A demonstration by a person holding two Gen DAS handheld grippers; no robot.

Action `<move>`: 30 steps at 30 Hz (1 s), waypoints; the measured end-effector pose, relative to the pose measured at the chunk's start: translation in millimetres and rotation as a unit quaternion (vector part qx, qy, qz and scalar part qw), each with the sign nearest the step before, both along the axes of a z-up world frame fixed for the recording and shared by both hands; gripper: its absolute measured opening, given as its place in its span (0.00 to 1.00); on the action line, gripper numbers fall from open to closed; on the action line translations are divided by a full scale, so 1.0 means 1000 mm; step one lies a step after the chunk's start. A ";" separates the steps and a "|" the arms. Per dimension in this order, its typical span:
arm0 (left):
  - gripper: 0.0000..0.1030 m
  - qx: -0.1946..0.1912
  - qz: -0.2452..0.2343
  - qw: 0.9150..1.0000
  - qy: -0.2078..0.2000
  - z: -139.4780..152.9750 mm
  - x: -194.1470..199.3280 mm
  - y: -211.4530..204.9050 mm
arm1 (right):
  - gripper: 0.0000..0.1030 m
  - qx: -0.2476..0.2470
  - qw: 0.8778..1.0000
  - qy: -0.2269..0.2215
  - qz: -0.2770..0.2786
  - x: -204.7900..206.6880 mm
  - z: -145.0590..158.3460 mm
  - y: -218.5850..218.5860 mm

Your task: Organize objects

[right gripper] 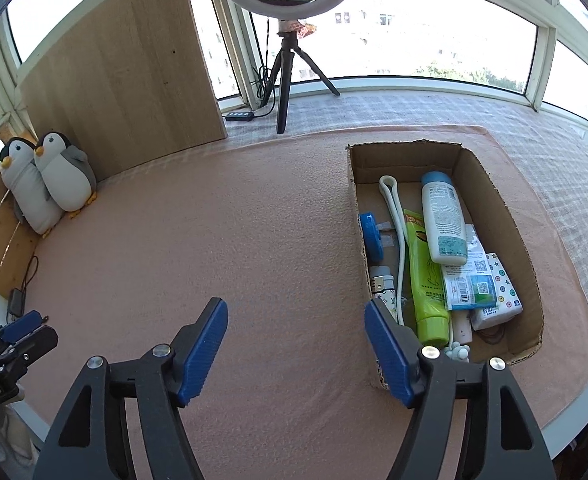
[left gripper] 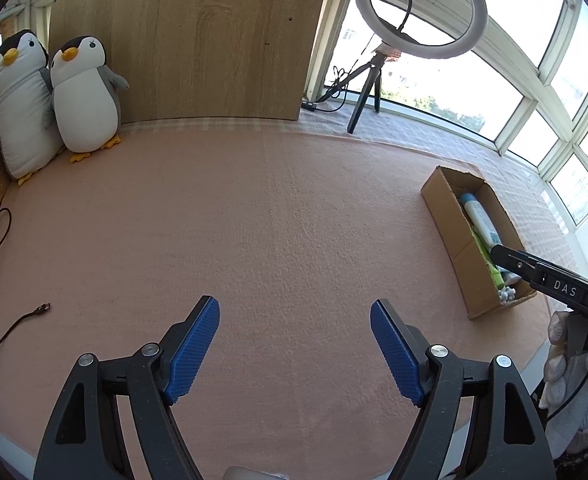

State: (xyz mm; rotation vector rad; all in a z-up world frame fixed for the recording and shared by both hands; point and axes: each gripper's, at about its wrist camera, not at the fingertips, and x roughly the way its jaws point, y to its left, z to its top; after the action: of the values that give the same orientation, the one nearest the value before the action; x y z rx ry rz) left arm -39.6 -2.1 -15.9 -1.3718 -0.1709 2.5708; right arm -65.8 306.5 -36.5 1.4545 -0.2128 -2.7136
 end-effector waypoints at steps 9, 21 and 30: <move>0.82 -0.028 0.019 0.999 0.025 0.018 0.007 -0.017 | 0.69 0.011 0.999 0.019 0.034 0.022 0.010 -0.058; 0.88 -0.038 0.035 0.998 0.039 0.034 0.018 -0.040 | 0.70 0.023 0.997 0.021 0.069 0.033 0.008 -0.103; 0.90 -0.039 0.036 0.998 0.040 0.036 0.018 -0.045 | 0.70 0.023 0.997 0.029 0.069 0.033 0.012 -0.112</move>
State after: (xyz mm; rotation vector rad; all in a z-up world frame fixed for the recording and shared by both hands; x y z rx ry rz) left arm -21.5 -47.5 19.6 -1.3097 -0.1087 2.7139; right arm -33.2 194.9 -24.5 1.3448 -0.0439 -2.6619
